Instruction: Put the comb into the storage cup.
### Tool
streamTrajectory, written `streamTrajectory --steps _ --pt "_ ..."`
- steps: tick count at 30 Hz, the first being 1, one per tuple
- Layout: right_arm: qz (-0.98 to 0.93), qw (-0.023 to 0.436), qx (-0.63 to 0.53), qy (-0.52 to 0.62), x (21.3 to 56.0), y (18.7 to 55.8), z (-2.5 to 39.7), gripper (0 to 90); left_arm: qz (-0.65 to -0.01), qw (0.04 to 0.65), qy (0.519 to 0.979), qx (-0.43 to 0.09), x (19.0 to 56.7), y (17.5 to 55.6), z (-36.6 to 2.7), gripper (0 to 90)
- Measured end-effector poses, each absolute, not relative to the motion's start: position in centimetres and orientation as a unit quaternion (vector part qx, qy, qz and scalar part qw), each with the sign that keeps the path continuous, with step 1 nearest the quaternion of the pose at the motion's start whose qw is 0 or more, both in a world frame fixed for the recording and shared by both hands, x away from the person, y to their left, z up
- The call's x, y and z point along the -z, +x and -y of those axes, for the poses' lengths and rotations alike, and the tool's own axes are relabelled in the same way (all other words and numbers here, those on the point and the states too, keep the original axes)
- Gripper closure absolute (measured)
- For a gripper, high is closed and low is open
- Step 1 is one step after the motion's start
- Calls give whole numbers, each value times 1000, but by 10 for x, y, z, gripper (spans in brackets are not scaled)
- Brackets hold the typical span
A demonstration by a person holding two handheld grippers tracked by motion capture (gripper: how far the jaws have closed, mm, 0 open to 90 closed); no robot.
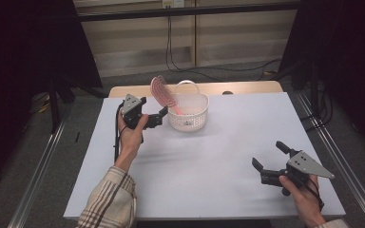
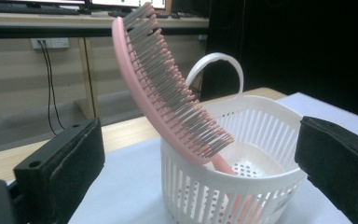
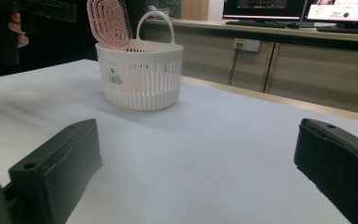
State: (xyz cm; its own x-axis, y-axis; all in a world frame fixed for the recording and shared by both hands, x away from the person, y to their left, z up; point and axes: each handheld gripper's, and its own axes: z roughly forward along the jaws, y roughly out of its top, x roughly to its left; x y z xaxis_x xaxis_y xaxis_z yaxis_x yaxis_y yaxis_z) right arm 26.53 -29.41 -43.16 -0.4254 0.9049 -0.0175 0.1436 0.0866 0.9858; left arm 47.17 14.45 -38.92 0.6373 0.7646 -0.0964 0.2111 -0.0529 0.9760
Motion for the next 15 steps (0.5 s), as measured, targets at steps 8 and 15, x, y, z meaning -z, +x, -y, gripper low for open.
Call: streamTrajectory --steps 8,15 --pt "-647 354 -542 404 431 265 294 5 -354 588 684 -249 389 461 -153 11" --pt "-645 356 -541 405 432 265 294 5 -353 590 679 -258 386 449 -158 9"
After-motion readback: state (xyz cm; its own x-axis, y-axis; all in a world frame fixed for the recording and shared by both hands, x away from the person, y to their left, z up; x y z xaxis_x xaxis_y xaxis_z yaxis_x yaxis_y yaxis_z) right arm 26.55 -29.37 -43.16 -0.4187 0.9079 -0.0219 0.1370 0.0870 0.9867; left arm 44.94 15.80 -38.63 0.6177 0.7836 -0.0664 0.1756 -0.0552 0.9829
